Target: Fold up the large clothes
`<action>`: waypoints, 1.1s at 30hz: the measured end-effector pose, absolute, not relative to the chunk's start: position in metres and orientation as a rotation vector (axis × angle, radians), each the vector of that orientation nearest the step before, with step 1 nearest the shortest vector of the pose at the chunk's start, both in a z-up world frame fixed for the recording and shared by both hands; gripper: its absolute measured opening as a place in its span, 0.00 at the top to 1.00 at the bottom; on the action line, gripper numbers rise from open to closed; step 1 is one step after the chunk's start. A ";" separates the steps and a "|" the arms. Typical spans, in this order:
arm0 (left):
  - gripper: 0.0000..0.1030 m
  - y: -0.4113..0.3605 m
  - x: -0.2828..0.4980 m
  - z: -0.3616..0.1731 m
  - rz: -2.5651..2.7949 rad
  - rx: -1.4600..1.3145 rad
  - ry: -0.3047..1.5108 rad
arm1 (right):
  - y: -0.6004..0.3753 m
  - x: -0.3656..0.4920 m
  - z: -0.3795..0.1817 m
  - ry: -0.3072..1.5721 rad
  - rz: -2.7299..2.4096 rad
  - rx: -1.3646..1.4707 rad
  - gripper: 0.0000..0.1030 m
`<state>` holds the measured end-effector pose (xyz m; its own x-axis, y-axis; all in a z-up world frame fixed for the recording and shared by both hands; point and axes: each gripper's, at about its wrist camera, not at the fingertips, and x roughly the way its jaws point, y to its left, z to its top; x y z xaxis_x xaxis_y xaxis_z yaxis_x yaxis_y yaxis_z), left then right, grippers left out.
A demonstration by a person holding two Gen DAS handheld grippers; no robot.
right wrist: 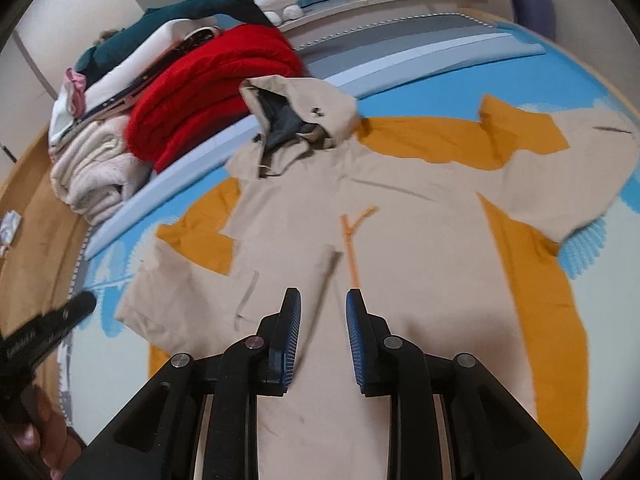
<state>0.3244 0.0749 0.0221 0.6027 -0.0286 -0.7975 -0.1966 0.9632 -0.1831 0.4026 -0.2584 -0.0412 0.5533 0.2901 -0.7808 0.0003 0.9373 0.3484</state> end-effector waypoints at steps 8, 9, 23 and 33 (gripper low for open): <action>0.70 0.095 0.357 -0.030 0.164 -0.209 0.994 | -0.187 0.405 -0.082 1.044 0.309 0.150 0.65; 0.70 0.092 0.364 -0.031 0.166 -0.199 0.986 | -0.176 0.405 -0.090 1.065 0.329 0.117 0.65; 0.69 0.113 0.379 -0.046 0.199 -0.244 1.056 | -0.092 0.402 -0.156 1.087 0.344 -0.390 0.48; 0.69 0.118 0.383 -0.044 0.196 -0.254 1.051 | -0.104 0.412 -0.154 1.014 0.327 -0.434 0.93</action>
